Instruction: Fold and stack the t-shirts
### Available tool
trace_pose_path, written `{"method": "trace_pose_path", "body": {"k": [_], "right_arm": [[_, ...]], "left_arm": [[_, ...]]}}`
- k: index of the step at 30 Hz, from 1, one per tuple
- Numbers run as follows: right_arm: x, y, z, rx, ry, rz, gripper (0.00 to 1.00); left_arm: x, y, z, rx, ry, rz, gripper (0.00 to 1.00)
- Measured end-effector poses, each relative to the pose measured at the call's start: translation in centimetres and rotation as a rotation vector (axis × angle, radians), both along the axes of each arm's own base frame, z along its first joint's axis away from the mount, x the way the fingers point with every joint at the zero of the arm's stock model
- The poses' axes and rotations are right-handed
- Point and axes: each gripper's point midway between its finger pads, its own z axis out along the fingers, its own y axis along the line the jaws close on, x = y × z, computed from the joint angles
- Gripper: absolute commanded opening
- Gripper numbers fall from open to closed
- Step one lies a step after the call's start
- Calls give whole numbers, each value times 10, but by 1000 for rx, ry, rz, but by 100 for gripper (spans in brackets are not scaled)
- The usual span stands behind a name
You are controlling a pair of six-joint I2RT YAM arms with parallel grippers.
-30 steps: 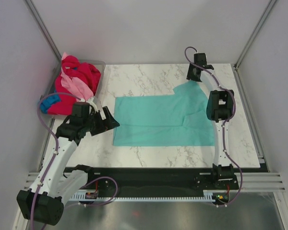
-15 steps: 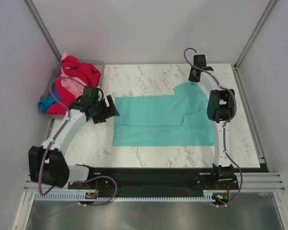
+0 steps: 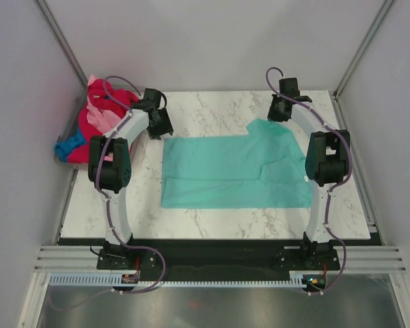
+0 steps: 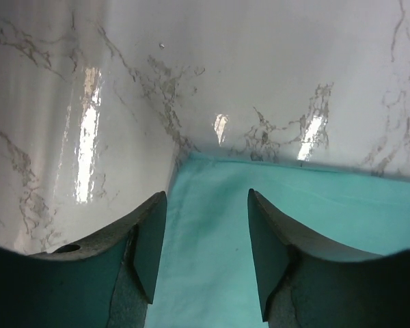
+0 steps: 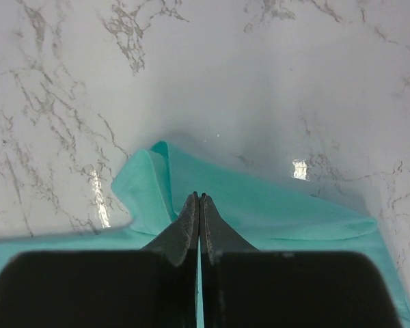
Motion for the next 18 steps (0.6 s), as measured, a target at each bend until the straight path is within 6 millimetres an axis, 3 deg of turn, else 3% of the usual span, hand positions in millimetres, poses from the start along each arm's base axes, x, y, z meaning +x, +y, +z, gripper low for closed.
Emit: {"method": "trace_pose_path", "body": {"k": [3, 8, 18], "right_arm": [[-2, 5, 9, 15, -18, 12, 0], [-5, 7, 7, 24, -10, 18, 0], [-7, 7, 4, 26, -2, 21, 0]], "left_arm": [[8, 0, -15, 16, 26, -5, 53], [21, 1, -19, 32, 17, -5, 51], [23, 1, -33, 37, 39, -5, 51]]}}
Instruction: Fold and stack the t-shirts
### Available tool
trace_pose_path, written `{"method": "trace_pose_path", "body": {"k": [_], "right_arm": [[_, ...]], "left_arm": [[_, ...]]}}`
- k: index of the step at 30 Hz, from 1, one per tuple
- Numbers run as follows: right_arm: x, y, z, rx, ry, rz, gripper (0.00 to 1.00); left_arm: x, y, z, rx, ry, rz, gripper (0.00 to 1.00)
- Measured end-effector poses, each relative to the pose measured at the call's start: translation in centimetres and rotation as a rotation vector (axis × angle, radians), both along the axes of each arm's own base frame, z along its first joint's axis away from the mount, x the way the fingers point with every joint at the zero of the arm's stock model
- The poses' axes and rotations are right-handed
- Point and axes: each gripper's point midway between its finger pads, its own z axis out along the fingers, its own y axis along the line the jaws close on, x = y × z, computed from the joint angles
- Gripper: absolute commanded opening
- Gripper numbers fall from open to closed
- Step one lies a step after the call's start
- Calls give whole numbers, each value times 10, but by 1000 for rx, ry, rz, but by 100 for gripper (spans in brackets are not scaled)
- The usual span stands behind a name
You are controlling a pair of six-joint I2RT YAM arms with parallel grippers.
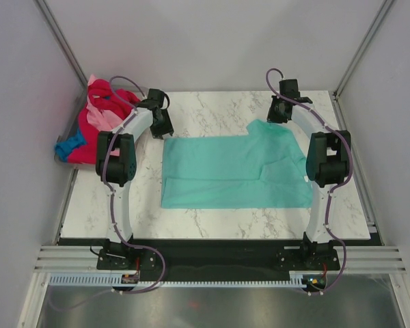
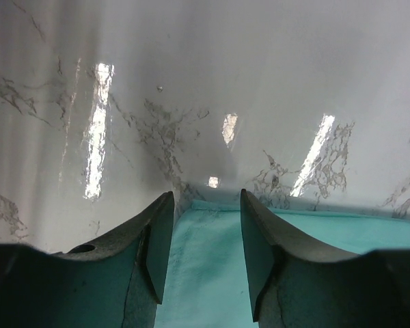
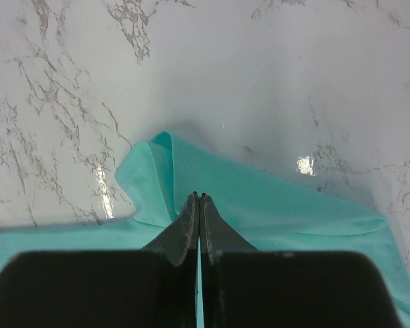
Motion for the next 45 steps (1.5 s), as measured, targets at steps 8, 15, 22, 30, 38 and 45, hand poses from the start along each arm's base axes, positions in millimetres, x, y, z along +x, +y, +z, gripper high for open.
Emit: {"method": "trace_pose_path", "body": {"k": [8, 15, 22, 30, 38, 45], "right_arm": [[-1, 0, -1, -1, 2, 0, 0], [-4, -1, -7, -3, 17, 0, 0], [-4, -1, -7, -3, 17, -1, 0], [-5, 0, 19, 8, -24, -7, 0], [-20, -2, 64, 15, -94, -8, 0], [-71, -8, 60, 5, -49, -14, 0]], "left_arm": [[1, -1, -10, 0, 16, -1, 41], [3, -2, -13, -2, 19, -1, 10], [2, -4, -12, -6, 19, -6, 2], [-5, -4, 4, -7, 7, -9, 2], [-12, -4, 52, -23, -68, -13, 2], [-51, -5, 57, -32, -38, -32, 2]]}}
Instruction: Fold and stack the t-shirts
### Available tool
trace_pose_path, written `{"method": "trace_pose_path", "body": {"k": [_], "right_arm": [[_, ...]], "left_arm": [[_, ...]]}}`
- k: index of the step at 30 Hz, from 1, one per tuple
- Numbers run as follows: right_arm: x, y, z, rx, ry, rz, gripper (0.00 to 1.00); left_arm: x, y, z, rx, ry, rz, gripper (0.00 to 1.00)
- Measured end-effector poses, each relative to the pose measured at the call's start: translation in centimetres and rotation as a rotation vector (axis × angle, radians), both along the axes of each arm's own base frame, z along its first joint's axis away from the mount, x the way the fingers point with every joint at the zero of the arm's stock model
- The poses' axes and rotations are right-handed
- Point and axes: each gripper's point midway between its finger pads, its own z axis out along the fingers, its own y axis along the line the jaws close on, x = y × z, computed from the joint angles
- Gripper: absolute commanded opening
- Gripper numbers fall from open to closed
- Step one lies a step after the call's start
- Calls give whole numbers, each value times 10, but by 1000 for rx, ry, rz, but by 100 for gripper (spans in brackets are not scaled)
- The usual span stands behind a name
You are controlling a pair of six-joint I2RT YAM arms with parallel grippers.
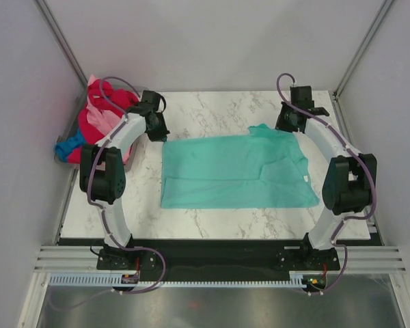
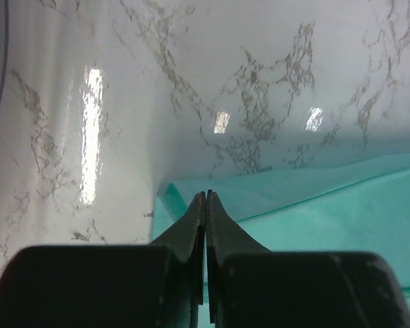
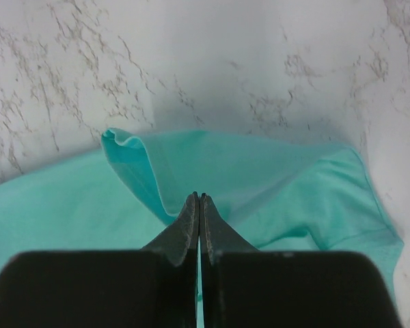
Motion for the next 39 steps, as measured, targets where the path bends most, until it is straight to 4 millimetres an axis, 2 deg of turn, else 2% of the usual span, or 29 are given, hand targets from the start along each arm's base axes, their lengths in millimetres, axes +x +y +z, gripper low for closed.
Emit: {"method": "trace_pose_path", "body": {"k": [6, 11, 20, 25, 30, 31, 32, 33, 34, 36, 39], "right_arm": [[-52, -8, 5, -13, 6, -11, 0], [-89, -17, 12, -31, -19, -34, 0], [-156, -28, -6, -43, -5, -76, 0], [-182, -37, -10, -43, -24, -130, 0], [-200, -45, -10, -36, -52, -206, 0], [-203, -47, -12, -33, -53, -223, 18], [-207, -48, -15, -26, -48, -240, 36], [-209, -48, -19, -16, -41, -262, 52], [-214, -49, -26, -10, -24, -281, 72], [-223, -51, -44, -3, 23, -317, 82], [-238, -53, -64, 6, 83, -367, 84]], "left_arm": [[-41, 1, -4, 4, 33, -17, 2], [-66, 1, -1, 4, 34, -32, 2], [-104, 6, -6, 11, 48, -41, 2], [-123, 9, -5, 11, 43, -46, 2], [-134, 9, -2, 9, 30, -56, 2], [-136, 8, -3, 9, 30, -59, 6], [-139, 7, -5, 13, 36, -64, 19], [-141, 7, -7, 19, 42, -70, 47], [-143, 7, -9, 28, 48, -79, 58], [-147, 6, -11, 45, 55, -86, 71], [-151, 6, -10, 60, 51, -89, 72]]}}
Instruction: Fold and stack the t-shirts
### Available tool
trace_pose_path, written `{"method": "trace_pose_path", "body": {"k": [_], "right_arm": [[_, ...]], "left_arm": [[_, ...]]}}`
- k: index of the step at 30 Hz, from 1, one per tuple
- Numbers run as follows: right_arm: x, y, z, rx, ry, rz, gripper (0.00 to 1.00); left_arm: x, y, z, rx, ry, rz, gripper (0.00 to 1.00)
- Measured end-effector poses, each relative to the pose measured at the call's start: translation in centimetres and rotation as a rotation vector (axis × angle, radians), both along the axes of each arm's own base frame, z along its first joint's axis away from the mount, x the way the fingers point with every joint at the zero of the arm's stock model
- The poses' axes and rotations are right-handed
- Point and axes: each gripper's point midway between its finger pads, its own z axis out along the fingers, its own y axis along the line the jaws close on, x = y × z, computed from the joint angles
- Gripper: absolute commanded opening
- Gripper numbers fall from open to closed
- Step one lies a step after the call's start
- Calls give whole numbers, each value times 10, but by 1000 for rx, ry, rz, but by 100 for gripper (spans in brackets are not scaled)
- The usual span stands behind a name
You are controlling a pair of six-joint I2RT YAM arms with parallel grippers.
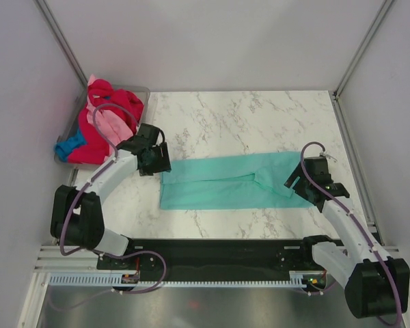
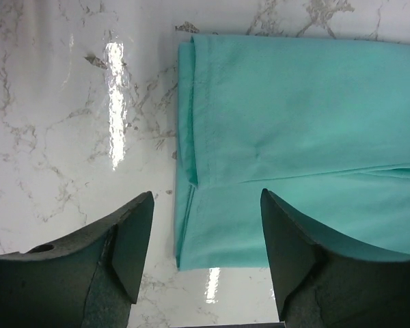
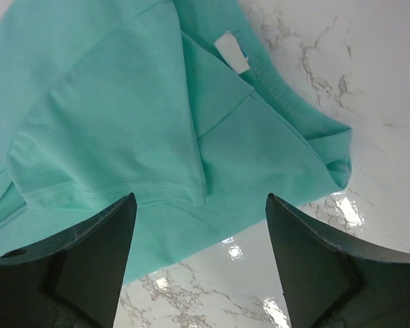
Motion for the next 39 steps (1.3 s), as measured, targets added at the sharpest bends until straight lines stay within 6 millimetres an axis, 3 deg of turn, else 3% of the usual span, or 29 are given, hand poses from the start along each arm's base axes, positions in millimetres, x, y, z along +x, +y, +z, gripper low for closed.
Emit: {"method": "trace_pose_path", "body": {"k": [4, 10, 13, 16, 20, 24, 26, 27, 30, 31, 35, 39], "right_arm": [[-2, 1, -4, 32, -3, -43, 82], [16, 20, -6, 137, -39, -34, 81], [22, 27, -28, 169, 22, -30, 81], [27, 32, -53, 185, 106, -29, 81], [70, 39, -50, 198, 60, -12, 82], [122, 43, -49, 193, 45, -7, 81], [156, 46, -50, 190, 50, 1, 81], [186, 50, -47, 193, 30, 9, 79], [246, 61, -45, 216, -13, 39, 77], [274, 69, -43, 232, -36, 58, 77], [348, 107, -40, 295, -117, 158, 76], [391, 162, -35, 362, -199, 285, 77]], "left_arm": [[-1, 1, 11, 11, -39, 0, 72], [3, -9, 11, 39, -46, -24, 71], [13, -27, -2, 58, -17, -58, 69], [17, -41, -31, 89, 50, -84, 66], [13, -43, -68, 125, 152, -85, 64], [20, -45, -68, 120, 133, -74, 64], [18, -47, -67, 117, 128, -78, 63], [15, -48, -68, 113, 127, -82, 63], [-2, -58, -68, 86, 130, -110, 63], [-11, -63, -68, 74, 133, -123, 63], [-52, -103, -66, -44, 133, -204, 65], [-100, -161, -62, -201, 157, -315, 65]]}}
